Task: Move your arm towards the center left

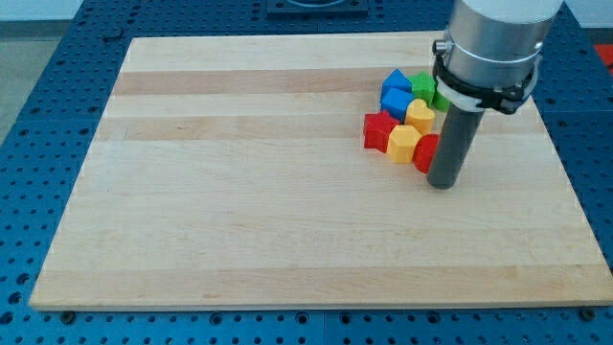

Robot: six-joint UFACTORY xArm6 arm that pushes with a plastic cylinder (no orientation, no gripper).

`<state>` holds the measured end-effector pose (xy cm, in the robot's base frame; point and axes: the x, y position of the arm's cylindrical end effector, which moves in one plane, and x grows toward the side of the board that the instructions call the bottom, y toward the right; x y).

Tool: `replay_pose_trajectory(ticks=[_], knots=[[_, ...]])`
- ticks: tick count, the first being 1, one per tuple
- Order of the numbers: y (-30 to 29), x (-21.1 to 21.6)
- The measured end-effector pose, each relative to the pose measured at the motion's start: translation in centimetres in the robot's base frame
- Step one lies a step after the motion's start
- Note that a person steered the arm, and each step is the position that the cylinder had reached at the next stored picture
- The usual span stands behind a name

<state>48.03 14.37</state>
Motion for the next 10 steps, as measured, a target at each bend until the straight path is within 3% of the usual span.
replay_pose_trajectory(ticks=[1, 3, 5, 7, 8, 10], knots=[[0.0, 0.0], [-1.0, 5.7], [-4.3, 7.8], [-4.7, 2.1], [-8.1, -0.5], [-10.5, -0.7]])
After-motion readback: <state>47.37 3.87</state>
